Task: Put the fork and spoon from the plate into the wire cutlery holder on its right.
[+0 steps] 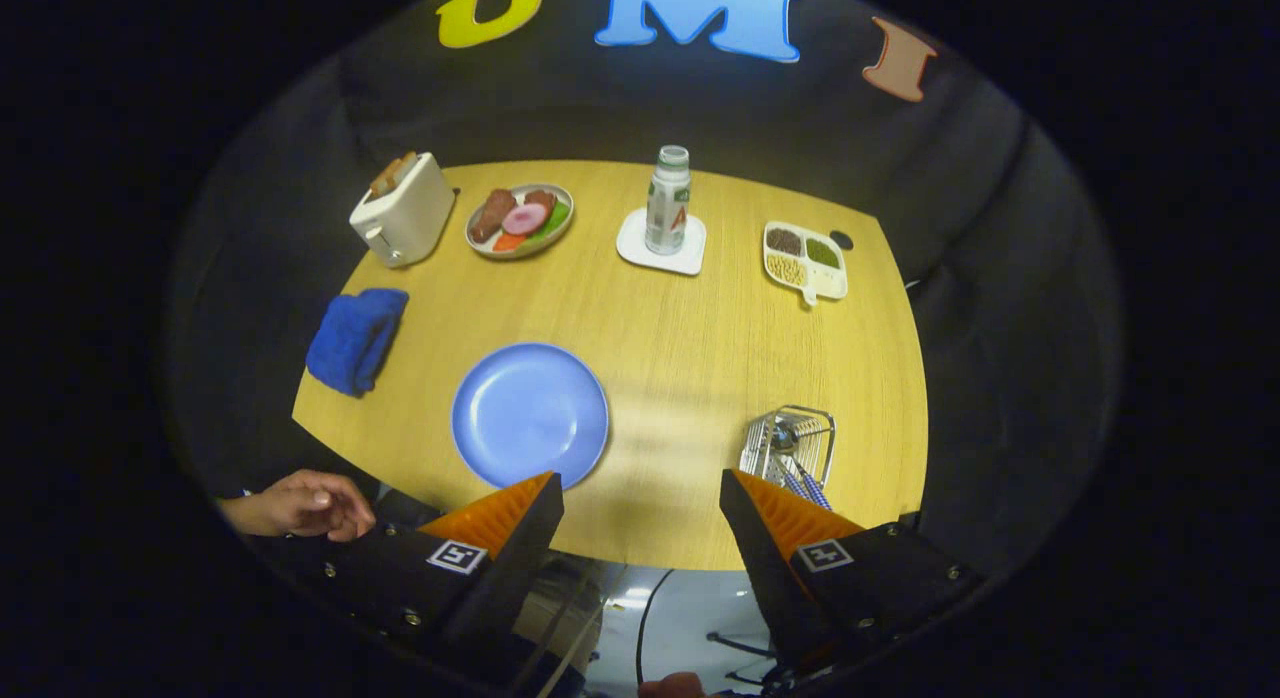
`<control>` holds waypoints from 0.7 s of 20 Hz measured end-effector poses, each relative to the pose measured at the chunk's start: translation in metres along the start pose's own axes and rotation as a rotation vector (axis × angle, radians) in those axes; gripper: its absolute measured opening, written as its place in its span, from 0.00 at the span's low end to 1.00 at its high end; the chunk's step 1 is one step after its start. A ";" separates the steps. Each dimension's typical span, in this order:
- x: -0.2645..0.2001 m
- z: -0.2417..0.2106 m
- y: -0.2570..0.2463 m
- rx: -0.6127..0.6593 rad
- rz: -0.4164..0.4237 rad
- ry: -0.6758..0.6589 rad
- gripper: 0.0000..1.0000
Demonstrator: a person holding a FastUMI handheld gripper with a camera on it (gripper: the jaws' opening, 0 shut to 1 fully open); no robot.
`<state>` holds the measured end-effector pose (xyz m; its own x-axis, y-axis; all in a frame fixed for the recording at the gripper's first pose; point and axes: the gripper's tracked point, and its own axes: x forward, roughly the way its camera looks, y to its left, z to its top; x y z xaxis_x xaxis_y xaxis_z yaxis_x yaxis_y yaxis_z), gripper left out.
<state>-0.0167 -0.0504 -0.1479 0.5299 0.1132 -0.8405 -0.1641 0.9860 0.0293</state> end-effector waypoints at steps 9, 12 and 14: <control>-0.060 0.075 0.056 -0.081 -0.130 -0.713 0.96; -0.084 0.096 0.075 -0.126 -0.153 -0.899 0.96; -0.088 0.099 0.092 -0.106 -0.121 -0.991 0.96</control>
<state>0.0036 0.0422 -0.0174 0.9938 0.1107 -0.0033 -0.1104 0.9872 -0.1152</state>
